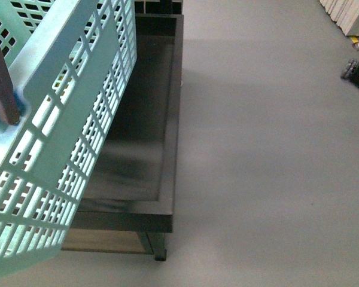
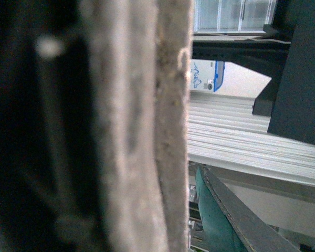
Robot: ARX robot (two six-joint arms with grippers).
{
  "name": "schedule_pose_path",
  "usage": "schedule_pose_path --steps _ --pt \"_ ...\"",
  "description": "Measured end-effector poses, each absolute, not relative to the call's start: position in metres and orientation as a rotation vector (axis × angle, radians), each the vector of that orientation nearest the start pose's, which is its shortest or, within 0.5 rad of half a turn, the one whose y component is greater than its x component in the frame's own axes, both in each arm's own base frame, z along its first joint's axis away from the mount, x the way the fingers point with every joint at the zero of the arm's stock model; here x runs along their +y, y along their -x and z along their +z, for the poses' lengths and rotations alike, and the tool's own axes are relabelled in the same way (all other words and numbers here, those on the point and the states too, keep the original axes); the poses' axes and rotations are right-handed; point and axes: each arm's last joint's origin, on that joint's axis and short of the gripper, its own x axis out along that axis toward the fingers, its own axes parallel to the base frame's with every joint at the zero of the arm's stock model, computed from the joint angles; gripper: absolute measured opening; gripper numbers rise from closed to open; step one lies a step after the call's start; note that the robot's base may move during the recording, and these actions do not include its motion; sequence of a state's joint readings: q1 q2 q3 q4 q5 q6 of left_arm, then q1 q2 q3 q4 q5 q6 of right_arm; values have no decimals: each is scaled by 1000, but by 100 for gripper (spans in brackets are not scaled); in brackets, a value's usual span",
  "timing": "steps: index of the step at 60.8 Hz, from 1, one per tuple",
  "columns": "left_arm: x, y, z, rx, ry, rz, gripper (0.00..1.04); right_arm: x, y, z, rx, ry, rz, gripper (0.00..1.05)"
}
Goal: Pick mango and avocado into basket
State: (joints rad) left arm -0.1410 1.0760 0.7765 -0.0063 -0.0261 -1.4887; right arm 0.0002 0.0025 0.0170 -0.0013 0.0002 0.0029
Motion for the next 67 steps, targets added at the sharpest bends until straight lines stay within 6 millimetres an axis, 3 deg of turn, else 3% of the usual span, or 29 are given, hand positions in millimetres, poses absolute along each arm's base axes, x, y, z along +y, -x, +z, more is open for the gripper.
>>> schedule_pose_path --steps 67 --pt "-33 -236 292 329 1448 133 30 0 -97 169 -13 -3 -3 96"
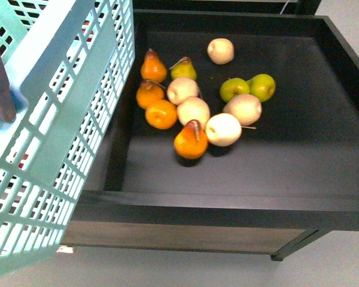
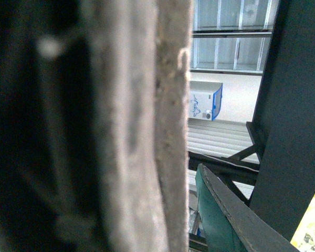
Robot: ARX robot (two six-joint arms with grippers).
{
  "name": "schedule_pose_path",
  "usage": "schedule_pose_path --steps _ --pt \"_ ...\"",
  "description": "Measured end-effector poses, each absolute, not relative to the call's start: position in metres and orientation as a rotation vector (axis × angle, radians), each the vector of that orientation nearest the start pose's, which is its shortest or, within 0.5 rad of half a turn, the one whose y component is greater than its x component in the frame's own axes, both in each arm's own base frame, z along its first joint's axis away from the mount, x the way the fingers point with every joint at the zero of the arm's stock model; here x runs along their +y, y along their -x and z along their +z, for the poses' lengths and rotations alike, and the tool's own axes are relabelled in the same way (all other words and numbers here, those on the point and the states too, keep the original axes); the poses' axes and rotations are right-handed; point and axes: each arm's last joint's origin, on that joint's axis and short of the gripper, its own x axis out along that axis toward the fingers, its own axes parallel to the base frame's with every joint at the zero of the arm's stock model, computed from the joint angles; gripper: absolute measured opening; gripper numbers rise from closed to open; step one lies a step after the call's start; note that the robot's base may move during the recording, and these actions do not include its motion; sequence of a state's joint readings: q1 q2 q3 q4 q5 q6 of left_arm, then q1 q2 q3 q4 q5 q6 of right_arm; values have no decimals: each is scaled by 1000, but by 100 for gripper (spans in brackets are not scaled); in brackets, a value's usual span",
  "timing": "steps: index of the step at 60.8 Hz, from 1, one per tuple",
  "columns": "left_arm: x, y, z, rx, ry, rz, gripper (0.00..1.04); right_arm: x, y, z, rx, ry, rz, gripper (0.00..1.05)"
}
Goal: Pick mango and avocado into basket
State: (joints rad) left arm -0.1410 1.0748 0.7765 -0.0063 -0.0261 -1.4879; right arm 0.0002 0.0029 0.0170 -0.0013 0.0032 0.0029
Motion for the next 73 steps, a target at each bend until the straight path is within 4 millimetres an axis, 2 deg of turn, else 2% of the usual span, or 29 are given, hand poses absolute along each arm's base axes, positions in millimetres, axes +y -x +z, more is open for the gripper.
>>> schedule_pose_path --steps 73 --pt "-33 -236 292 329 1449 133 30 0 -97 169 -13 -3 0 96"
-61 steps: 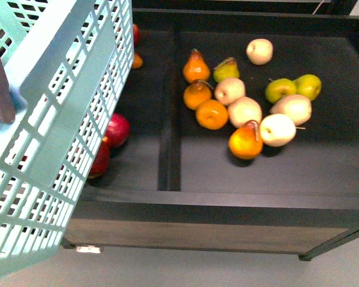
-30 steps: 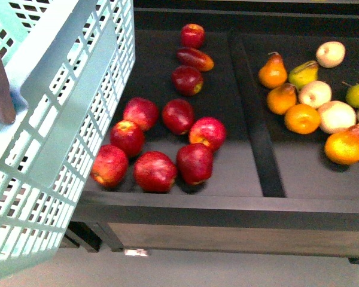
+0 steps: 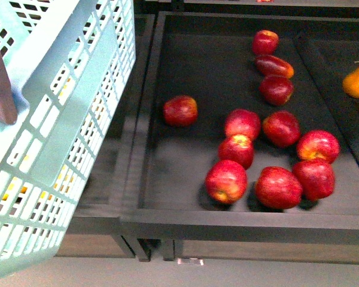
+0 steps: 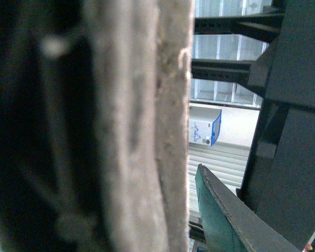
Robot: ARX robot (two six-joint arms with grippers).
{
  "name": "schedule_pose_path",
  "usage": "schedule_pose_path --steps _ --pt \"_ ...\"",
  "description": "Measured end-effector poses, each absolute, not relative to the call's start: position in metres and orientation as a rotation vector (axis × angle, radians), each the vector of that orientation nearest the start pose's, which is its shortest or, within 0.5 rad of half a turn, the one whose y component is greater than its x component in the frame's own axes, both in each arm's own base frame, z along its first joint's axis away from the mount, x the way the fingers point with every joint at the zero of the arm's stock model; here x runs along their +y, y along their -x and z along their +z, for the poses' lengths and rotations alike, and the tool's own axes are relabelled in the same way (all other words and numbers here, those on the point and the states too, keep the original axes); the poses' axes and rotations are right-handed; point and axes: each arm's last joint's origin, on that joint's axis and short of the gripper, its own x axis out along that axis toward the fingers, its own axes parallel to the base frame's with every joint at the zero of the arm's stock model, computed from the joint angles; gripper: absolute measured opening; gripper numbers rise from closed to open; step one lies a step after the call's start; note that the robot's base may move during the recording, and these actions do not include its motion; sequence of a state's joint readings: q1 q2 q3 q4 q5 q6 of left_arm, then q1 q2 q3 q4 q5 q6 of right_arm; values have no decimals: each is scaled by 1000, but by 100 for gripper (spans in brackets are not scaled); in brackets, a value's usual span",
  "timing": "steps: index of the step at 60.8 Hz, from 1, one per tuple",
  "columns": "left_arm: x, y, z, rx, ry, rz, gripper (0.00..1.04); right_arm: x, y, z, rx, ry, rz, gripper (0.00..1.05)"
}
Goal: Pick mango and avocado into basket
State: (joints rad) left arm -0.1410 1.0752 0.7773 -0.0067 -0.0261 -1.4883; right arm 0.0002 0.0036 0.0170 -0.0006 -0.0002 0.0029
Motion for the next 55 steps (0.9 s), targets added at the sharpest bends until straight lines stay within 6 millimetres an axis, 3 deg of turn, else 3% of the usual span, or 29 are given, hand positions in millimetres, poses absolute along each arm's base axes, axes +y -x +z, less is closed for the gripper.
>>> schedule_pose_path --steps 55 --pt "-33 -236 292 329 1448 134 30 0 -97 169 -11 -3 1 96"
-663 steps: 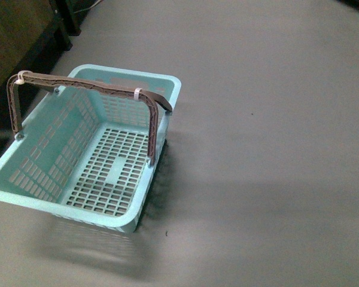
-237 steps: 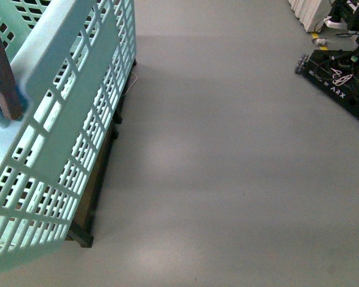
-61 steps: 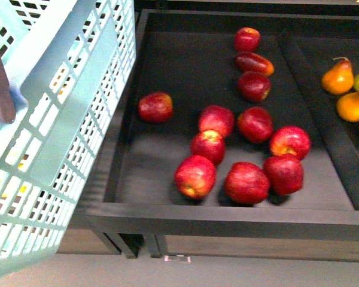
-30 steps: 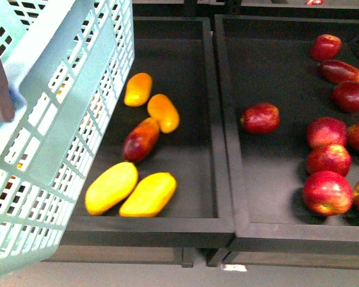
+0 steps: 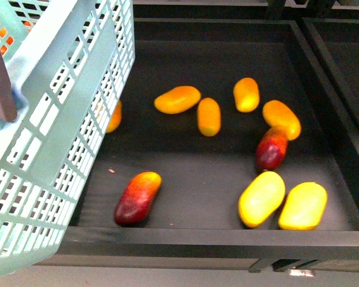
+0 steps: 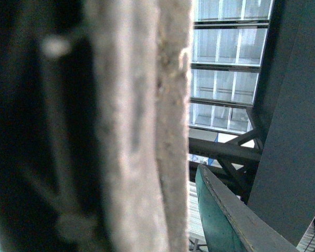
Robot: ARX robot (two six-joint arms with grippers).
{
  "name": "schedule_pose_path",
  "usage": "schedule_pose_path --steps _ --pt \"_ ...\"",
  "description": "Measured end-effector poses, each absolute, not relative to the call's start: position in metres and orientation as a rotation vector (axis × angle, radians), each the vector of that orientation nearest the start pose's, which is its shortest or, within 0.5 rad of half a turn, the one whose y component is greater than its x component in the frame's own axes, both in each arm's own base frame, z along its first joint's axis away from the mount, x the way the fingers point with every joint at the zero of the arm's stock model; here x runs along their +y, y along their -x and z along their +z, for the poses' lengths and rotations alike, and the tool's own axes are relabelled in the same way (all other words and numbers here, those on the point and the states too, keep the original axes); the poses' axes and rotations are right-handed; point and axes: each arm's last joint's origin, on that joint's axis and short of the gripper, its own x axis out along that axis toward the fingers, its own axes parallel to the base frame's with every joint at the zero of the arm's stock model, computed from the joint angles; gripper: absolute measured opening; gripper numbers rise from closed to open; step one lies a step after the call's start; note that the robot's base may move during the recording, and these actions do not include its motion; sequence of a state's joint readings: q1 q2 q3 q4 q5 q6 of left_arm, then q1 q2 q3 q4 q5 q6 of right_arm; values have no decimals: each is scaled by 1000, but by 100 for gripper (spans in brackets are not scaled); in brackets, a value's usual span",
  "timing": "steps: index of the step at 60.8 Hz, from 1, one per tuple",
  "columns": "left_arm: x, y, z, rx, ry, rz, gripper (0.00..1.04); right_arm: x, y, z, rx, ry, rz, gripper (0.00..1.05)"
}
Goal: Pick mango and avocado into basket
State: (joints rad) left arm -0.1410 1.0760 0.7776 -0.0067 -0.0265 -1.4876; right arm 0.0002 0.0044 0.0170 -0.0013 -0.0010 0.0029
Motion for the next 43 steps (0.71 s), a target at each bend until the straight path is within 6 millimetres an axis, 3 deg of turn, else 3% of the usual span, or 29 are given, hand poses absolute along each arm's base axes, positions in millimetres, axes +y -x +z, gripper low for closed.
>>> schedule_pose_path --steps 36,43 --pt "-31 -237 292 320 1447 145 30 0 -97 169 -12 -2 7 96" --pt "-31 -241 294 501 1198 108 30 0 -97 169 -12 -2 7 96"
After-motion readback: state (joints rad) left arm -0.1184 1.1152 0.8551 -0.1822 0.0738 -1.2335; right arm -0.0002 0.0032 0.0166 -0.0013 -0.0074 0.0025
